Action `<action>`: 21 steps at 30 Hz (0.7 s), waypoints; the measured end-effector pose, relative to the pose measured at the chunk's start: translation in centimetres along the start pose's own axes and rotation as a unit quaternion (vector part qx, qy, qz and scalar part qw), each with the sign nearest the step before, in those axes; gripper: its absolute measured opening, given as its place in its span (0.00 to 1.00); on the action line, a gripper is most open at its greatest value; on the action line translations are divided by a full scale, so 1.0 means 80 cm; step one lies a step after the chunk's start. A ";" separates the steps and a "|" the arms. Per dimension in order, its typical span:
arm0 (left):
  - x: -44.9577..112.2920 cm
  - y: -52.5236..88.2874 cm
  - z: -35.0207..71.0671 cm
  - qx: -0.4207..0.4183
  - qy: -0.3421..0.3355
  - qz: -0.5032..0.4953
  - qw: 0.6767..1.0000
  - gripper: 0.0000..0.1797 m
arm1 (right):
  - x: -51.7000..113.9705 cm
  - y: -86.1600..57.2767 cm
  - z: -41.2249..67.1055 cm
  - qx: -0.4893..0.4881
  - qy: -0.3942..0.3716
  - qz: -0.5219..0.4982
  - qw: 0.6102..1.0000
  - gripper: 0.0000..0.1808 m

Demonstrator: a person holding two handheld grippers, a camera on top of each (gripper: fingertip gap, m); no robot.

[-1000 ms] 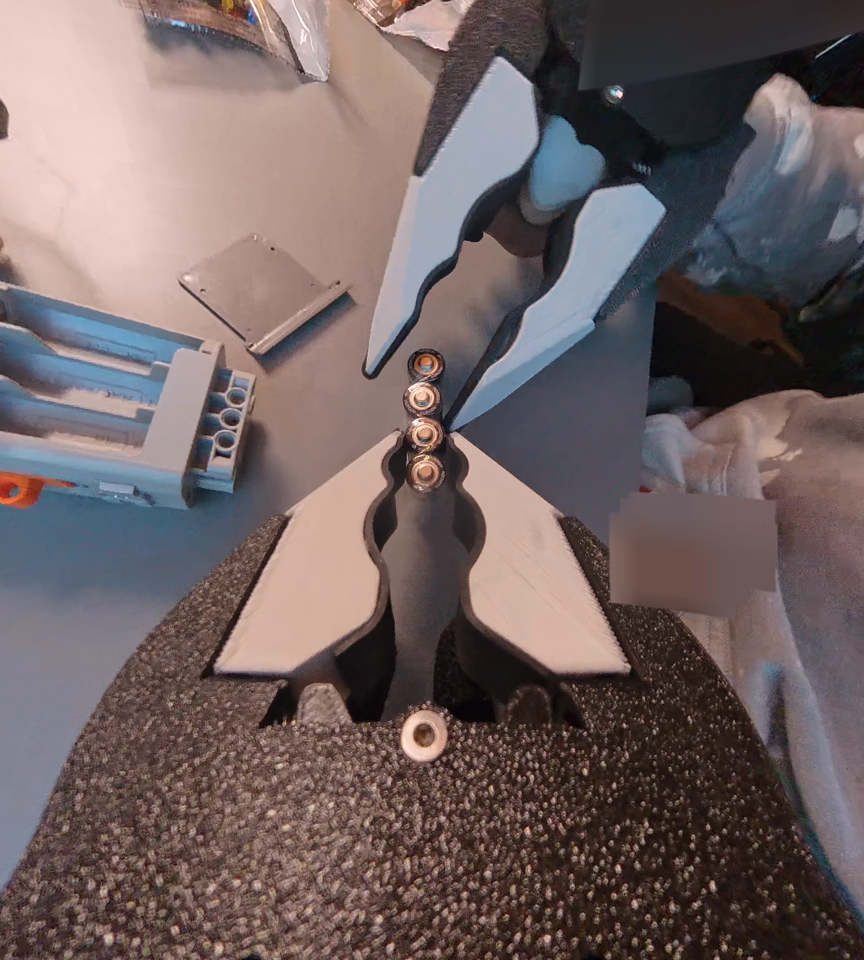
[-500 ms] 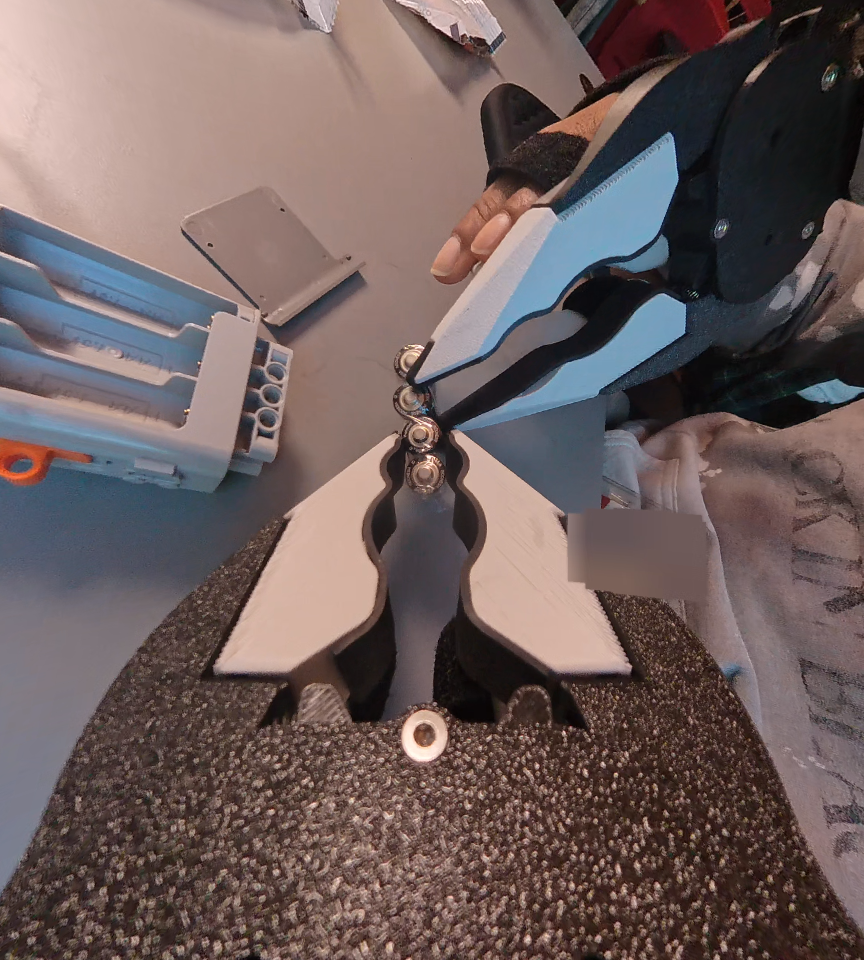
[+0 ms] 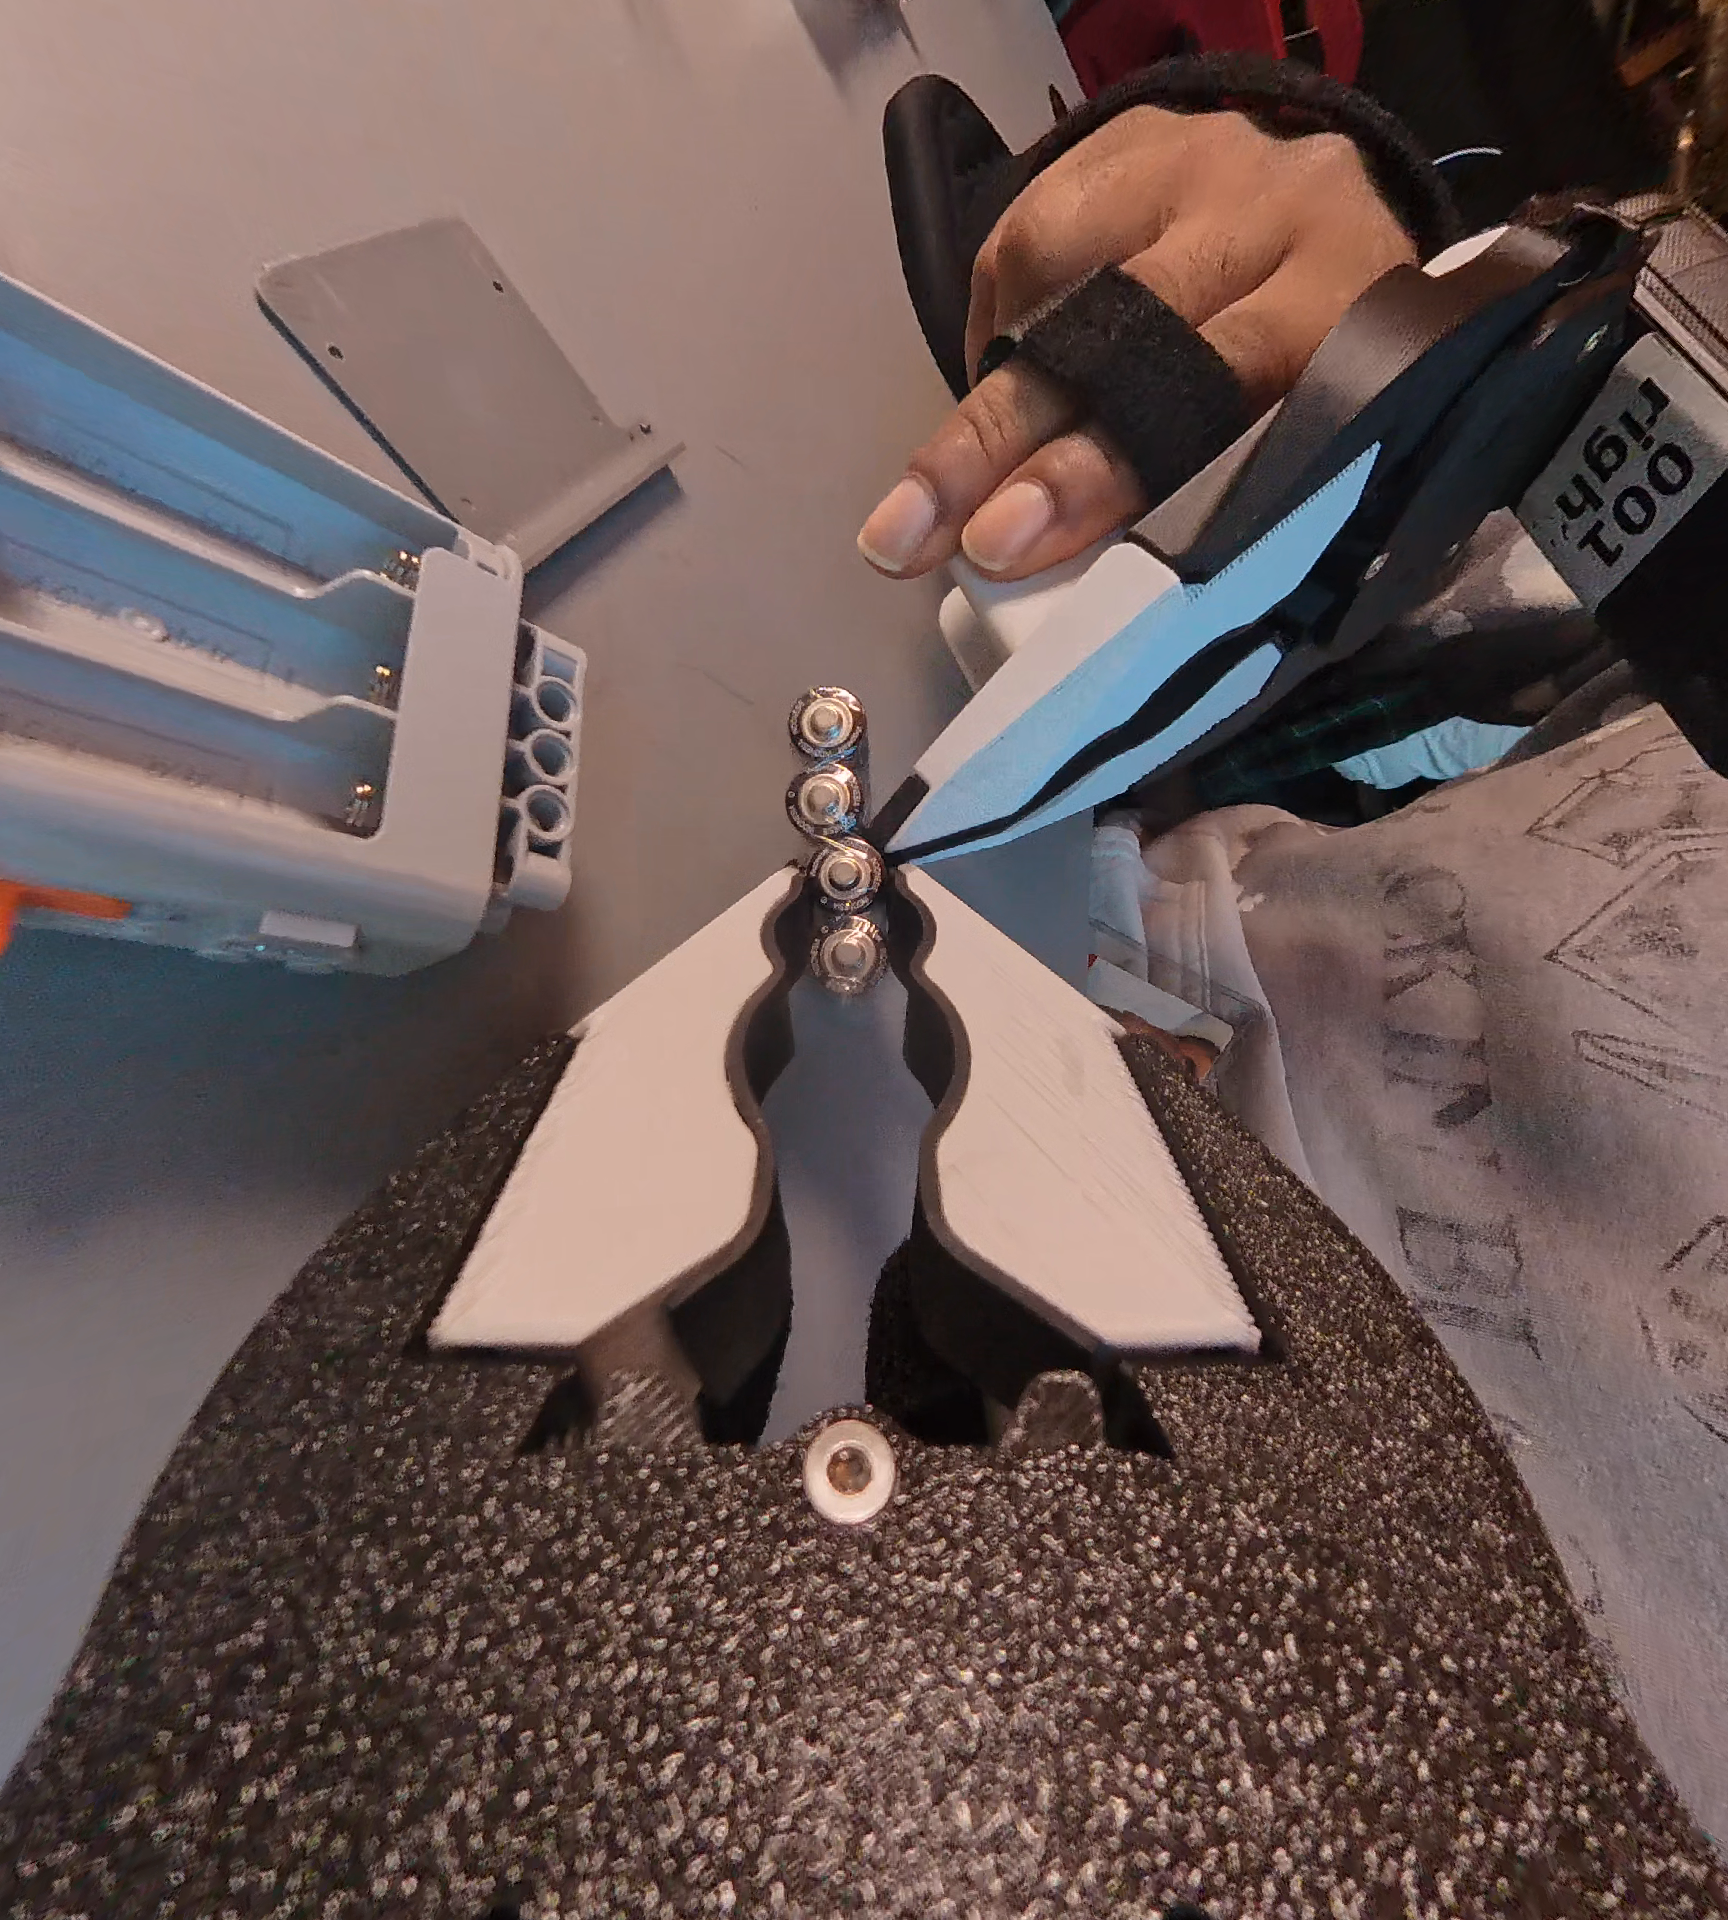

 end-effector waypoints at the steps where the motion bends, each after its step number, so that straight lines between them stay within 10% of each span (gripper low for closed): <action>1: 0.000 0.000 0.000 0.003 -0.001 0.002 1.000 0.06 | 0.000 0.000 -0.001 0.015 -0.006 0.005 1.000 0.00; 21: 0.040 -0.046 -0.012 0.123 0.037 0.031 0.991 0.06 | -0.001 -0.053 -0.022 0.155 -0.033 -0.175 0.972 0.00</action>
Point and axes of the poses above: each gripper's, where its closed fingertips meet, x out along the fingers, z out of its top, y = z × x across the jaws, the point moved 4 cm from there along -x, back along the fingers, and after that the axes turned 7 degrees about z, right-handed, at the moved point
